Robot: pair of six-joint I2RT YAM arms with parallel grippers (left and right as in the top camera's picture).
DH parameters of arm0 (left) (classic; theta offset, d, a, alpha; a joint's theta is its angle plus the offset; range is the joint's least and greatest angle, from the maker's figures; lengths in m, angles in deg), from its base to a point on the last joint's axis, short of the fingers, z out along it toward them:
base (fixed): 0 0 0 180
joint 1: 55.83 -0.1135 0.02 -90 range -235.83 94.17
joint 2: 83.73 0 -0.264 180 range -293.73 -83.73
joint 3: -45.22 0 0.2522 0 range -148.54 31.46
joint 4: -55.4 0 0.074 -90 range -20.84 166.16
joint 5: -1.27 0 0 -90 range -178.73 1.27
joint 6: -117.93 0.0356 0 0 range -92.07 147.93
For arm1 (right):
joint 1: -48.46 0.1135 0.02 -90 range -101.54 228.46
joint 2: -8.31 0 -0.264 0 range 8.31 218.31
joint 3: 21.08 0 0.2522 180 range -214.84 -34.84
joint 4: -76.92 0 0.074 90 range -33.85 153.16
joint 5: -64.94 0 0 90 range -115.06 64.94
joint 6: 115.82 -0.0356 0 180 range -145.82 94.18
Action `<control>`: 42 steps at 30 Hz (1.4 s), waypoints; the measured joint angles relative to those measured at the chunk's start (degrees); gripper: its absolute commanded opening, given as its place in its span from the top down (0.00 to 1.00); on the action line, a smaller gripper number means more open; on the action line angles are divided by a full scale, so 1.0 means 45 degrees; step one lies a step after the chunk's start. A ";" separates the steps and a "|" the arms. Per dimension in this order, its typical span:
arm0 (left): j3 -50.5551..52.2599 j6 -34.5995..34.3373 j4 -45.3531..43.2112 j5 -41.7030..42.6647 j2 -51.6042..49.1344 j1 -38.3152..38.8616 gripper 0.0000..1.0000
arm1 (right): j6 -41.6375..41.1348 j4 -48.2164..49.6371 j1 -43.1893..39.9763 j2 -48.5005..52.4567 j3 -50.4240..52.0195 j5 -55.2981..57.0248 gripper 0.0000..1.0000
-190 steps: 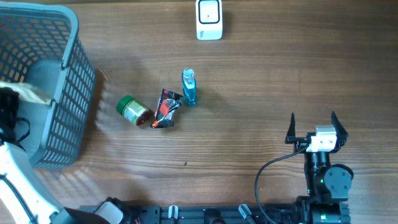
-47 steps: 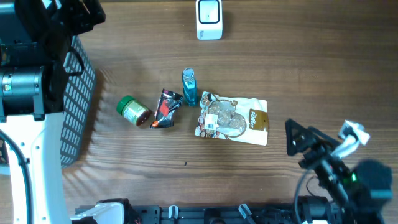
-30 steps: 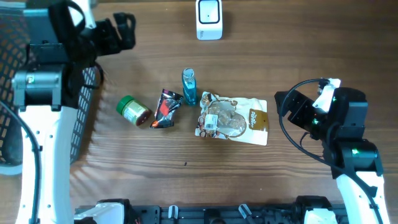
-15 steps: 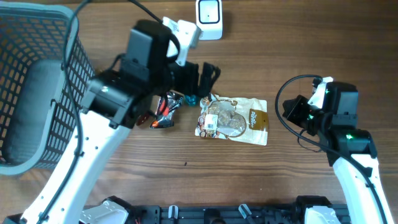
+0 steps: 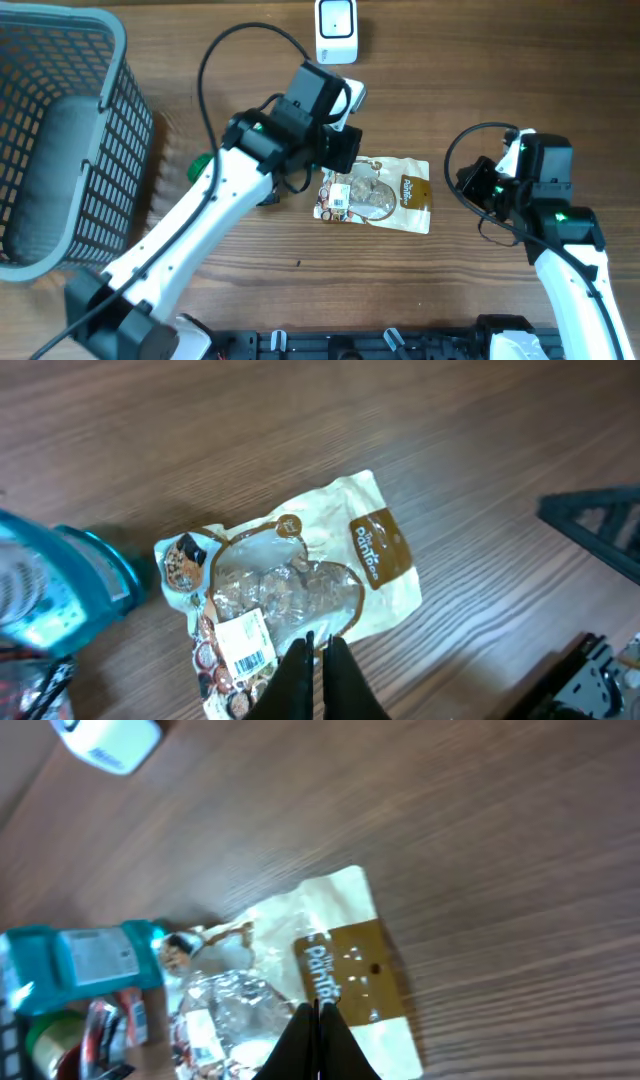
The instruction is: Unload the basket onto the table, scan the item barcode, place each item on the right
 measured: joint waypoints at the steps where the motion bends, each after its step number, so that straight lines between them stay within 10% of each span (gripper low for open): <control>1: 0.0000 -0.0136 -0.0136 0.0000 -0.0257 0.0000 0.96 | -0.0078 -0.0039 0.0000 0.0000 0.0000 0.0151 0.96; 42: 0.0005 -0.1511 -0.3094 -0.1783 -0.5625 0.0000 0.96 | -0.0549 0.3521 0.1787 0.6489 0.0204 -0.6193 0.95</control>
